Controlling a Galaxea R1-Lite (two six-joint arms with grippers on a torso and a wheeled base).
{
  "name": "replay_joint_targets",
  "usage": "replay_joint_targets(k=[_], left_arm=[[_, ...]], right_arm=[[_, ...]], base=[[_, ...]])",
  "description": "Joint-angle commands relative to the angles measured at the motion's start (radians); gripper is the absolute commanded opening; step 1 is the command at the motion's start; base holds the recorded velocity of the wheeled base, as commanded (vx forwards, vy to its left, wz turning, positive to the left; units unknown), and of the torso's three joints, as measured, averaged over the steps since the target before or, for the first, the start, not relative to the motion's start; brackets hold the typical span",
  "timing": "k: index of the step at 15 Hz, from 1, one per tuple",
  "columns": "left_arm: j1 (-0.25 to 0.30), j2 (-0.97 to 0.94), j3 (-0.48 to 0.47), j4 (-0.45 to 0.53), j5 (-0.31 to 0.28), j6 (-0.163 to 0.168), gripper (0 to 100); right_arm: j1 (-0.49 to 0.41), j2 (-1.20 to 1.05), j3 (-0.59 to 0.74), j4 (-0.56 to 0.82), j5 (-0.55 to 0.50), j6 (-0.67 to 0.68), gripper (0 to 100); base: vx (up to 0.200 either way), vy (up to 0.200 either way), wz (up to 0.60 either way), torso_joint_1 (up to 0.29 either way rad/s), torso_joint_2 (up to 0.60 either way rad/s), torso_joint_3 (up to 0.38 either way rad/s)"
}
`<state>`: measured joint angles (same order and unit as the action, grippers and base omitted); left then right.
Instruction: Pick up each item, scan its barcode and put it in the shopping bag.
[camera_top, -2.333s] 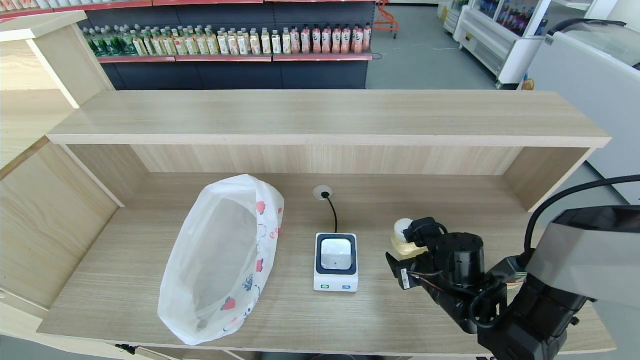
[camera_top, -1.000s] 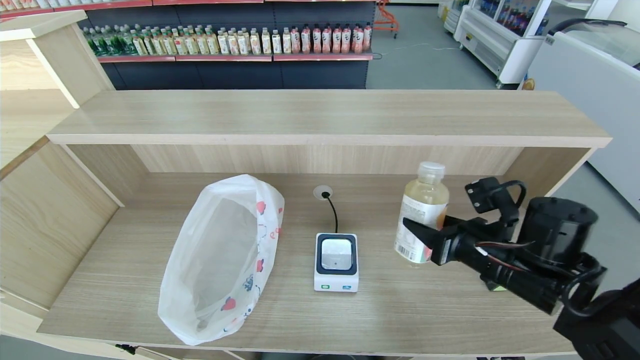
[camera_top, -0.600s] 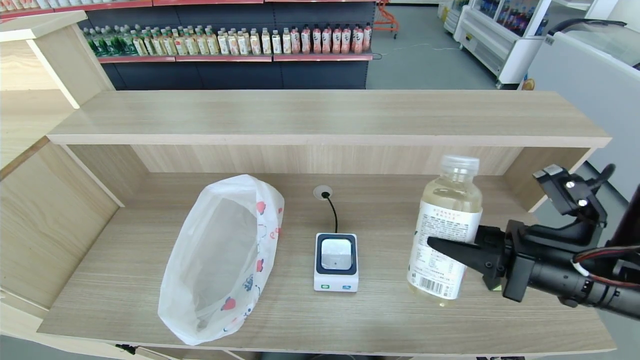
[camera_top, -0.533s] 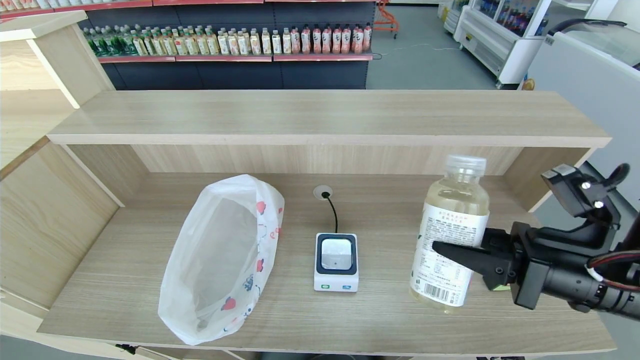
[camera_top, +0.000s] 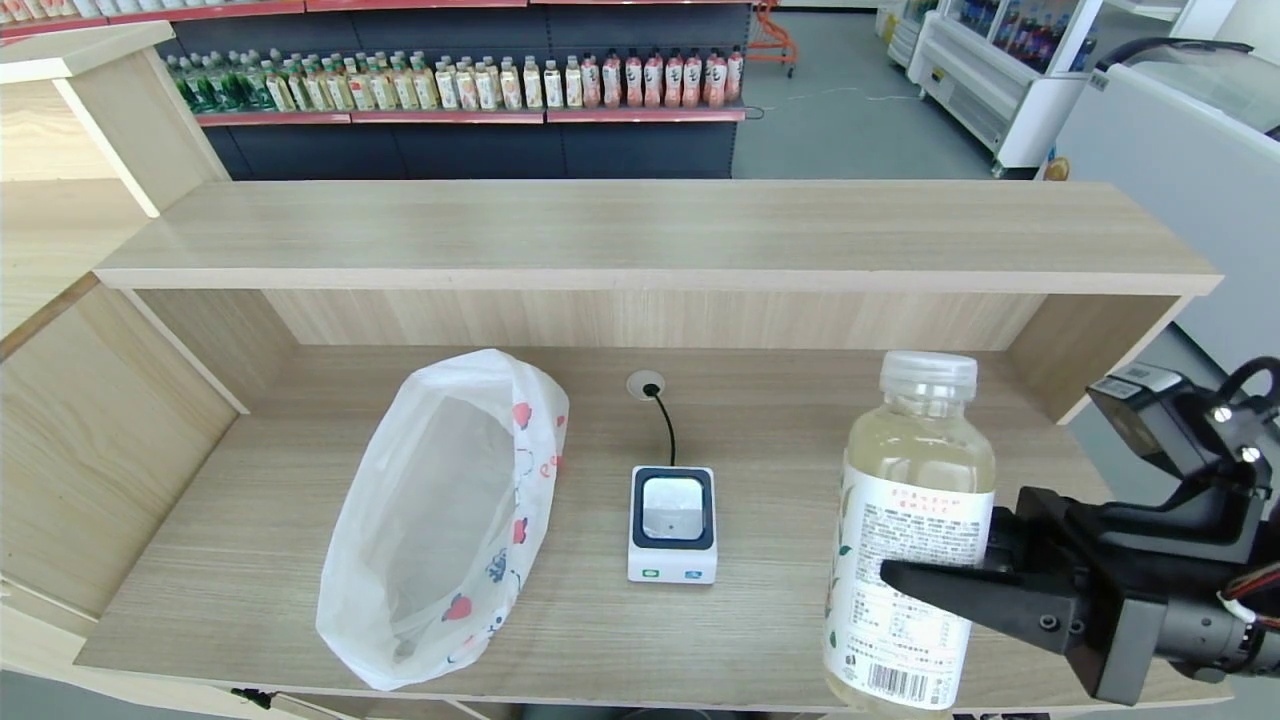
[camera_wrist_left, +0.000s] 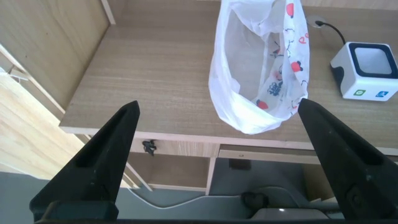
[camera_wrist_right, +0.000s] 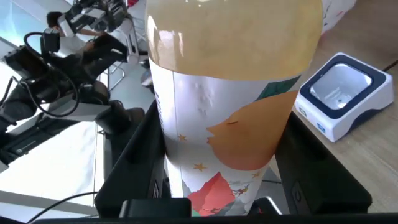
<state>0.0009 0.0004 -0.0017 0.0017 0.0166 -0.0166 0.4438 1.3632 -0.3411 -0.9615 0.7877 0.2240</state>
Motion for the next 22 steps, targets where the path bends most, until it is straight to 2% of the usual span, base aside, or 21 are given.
replay_joint_targets(k=[1, 4, 7, 11, 14, 22], left_arm=[[0.001, 0.000, 0.000, 0.000, 0.000, 0.000, 100], [0.001, 0.000, 0.000, 0.000, 0.000, 0.000, 100], [0.001, 0.000, 0.000, 0.000, 0.000, 0.000, 100], [0.001, 0.000, 0.000, 0.000, 0.000, 0.000, 100], [0.001, 0.000, 0.000, 0.000, 0.000, 0.000, 100], [0.001, 0.000, 0.000, 0.000, 0.000, 0.000, 100]], right_arm=[[0.004, 0.065, 0.002, -0.022, 0.015, -0.002, 0], [0.004, 0.129, 0.008, -0.083, 0.041, -0.006, 0], [0.007, 0.151, 0.008, -0.086, 0.087, -0.008, 0], [0.049, 0.203, 0.007, -0.151, 0.088, -0.009, 0], [0.064, 0.217, 0.002, -0.151, 0.088, -0.009, 0], [0.062, 0.240, -0.012, -0.158, 0.087, -0.009, 0]], base=[[0.000, 0.000, 0.00, 0.000, 0.00, 0.000], [0.000, 0.000, 0.00, 0.000, 0.00, 0.000], [0.000, 0.000, 0.00, 0.000, 0.00, 0.000], [0.000, 0.000, 0.00, 0.000, 0.00, 0.000], [0.000, 0.000, 0.00, 0.000, 0.00, 0.000], [0.000, 0.000, 0.00, 0.000, 0.00, 0.000]])
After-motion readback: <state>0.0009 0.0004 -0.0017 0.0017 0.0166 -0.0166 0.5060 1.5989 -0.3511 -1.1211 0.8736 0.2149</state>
